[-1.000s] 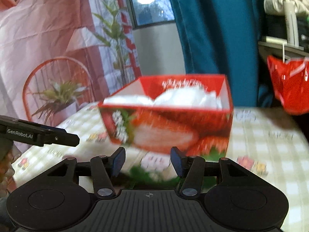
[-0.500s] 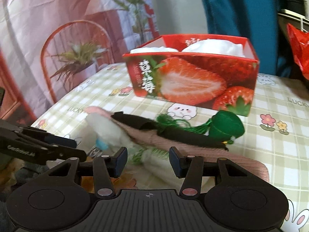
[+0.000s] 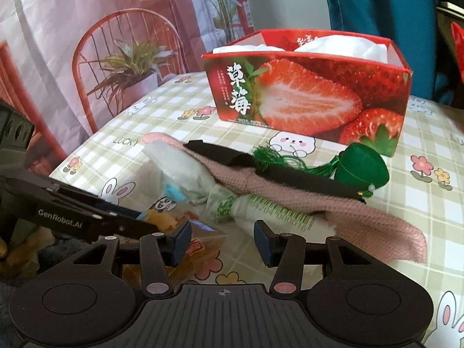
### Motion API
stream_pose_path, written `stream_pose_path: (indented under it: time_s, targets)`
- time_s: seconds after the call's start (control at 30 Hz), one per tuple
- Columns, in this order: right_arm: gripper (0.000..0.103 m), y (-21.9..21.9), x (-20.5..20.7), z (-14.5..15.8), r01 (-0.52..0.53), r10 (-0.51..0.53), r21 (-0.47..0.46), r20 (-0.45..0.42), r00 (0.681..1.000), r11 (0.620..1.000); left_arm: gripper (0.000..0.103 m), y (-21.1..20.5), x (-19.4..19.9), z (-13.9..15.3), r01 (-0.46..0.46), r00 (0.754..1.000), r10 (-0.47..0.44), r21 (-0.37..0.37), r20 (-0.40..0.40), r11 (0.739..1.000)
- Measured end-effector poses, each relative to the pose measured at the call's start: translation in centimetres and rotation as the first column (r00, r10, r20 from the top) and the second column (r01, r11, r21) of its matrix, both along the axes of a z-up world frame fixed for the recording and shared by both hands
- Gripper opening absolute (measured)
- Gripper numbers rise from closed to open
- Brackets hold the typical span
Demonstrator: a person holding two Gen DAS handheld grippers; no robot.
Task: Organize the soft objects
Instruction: 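Move both tools back toward the remaining pile of soft items, then lower both tools onto the packaged bread snack and close them on it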
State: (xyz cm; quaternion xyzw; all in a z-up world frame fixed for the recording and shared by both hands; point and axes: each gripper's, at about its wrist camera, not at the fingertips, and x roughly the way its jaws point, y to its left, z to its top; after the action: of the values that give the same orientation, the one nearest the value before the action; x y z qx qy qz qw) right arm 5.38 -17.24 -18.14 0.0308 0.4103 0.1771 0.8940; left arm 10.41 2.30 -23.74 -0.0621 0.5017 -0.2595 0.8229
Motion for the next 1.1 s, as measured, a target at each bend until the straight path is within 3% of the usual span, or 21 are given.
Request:
stream_pose_path:
  time_s: [0.6,0.77,1.1]
  targets:
    - [0.046,-0.2,0.2,-1.6,0.007,-0.008,-0.009,-0.069,0.998,1.000,0.040,-6.2,5.7,-0.7,0.039,0.998,-0.042,0.058,0.052,0.998]
    - [0.058,0.5,0.3,-2.4,-0.011,0.006,-0.092,-0.057,0.998,0.996,0.040,-7.2,5.9,-1.1,0.082,0.995,-0.085,0.038,0.061,0.996]
    - [0.060,1.5,1.1,-3.7,-0.080,0.075,-0.097,-0.059,0.995,0.992,0.040,-9.5,7.1,-1.4,0.147,0.987,-0.148,0.031,0.069,0.989]
